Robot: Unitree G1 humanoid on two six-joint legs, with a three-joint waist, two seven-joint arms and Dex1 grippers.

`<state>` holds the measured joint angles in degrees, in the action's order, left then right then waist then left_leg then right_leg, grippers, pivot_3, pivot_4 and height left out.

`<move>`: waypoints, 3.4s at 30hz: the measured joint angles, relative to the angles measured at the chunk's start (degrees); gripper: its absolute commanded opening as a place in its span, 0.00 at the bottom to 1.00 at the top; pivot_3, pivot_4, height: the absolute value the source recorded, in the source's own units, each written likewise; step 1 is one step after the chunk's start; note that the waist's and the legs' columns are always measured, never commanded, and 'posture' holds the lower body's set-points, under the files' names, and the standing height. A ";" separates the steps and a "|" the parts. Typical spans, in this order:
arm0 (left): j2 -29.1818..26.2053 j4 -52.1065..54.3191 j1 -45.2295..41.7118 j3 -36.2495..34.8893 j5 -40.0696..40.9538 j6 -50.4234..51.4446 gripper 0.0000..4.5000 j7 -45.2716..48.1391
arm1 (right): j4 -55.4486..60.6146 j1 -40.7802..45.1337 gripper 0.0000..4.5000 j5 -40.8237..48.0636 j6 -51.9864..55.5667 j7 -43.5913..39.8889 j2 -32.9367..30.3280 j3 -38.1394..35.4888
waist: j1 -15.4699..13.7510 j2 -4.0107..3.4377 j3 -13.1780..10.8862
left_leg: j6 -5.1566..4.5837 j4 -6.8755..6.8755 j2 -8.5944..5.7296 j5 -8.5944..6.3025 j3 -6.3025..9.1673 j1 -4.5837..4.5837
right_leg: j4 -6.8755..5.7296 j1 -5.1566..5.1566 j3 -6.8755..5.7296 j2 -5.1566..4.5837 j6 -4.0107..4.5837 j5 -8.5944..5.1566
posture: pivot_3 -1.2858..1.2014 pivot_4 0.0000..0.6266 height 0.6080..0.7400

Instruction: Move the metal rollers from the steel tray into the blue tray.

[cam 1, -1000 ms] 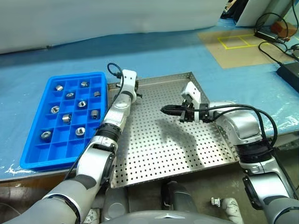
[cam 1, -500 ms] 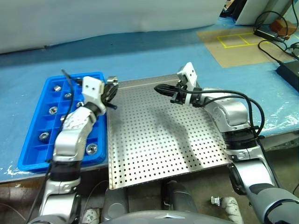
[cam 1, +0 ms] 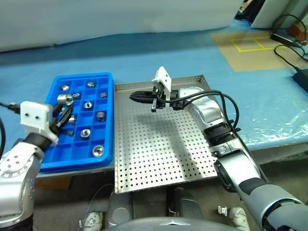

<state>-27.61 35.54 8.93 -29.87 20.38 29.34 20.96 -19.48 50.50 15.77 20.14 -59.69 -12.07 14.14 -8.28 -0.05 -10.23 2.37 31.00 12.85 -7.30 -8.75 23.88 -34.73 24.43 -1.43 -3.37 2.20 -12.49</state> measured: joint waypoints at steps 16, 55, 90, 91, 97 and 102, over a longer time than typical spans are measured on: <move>6.35 4.97 15.97 -1.00 -3.78 -2.64 0.18 -2.58 | -4.76 1.73 0.05 -2.65 -2.91 -5.70 3.04 1.03 | -5.64 0.00 0.00 | 0.00 -0.01 0.01 -0.01 0.15 -0.04 | -0.04 -0.02 0.09 0.01 -0.44 -0.25 | 0.70 0.24 1.00; 3.74 0.91 16.02 3.50 -2.35 -3.00 0.63 2.34 | -4.42 0.56 0.05 -5.56 -3.33 -4.16 1.78 1.13 | -5.15 0.00 0.02 | 0.02 0.07 0.01 0.00 0.13 -0.22 | -0.20 -0.14 0.12 0.05 -0.08 -0.03 | 0.67 0.24 1.00; 4.28 -23.54 -28.18 21.11 -3.91 -8.88 0.63 2.13 | -17.98 6.98 0.05 -7.24 -11.43 11.10 2.23 -6.95 | -4.80 0.01 0.03 | 0.33 1.16 0.04 0.20 0.22 0.23 | -1.47 0.39 0.10 0.00 0.05 0.00 | 0.66 0.24 1.00; 4.27 -23.88 -28.30 21.14 -3.97 -8.93 0.63 2.14 | -17.98 6.98 0.05 -7.23 -11.43 11.20 2.23 -7.04 | -4.79 0.01 0.03 | 0.32 1.17 0.05 0.20 0.23 0.22 | -1.53 0.41 0.10 0.00 0.05 -0.01 | 0.66 0.24 1.00; 4.25 -25.48 -29.26 21.25 -4.08 -9.48 0.63 2.72 | -17.97 6.98 0.05 -7.24 -11.44 11.71 2.33 -7.08 | -4.63 0.01 0.03 | 0.32 1.24 0.06 0.20 0.23 0.22 | -1.89 0.57 0.13 -0.01 0.11 -0.05 | 0.64 0.24 1.00; 4.26 -28.07 -31.62 22.17 -4.29 -10.18 0.63 4.14 | -16.66 6.53 0.05 -7.22 -11.43 12.28 2.43 -7.13 | -4.08 0.01 0.03 | 0.33 1.31 0.04 0.20 0.23 0.22 | -1.96 0.56 0.14 -0.04 0.11 -0.05 | 0.63 0.24 1.00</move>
<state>-23.34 7.47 -22.70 -7.69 16.08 19.16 25.10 -36.14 57.03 8.55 8.71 -47.41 -9.64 7.01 -12.36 -0.04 -10.20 2.70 32.31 12.89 -7.10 -8.52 24.11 -36.69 24.99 -1.29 -3.41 2.31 -12.54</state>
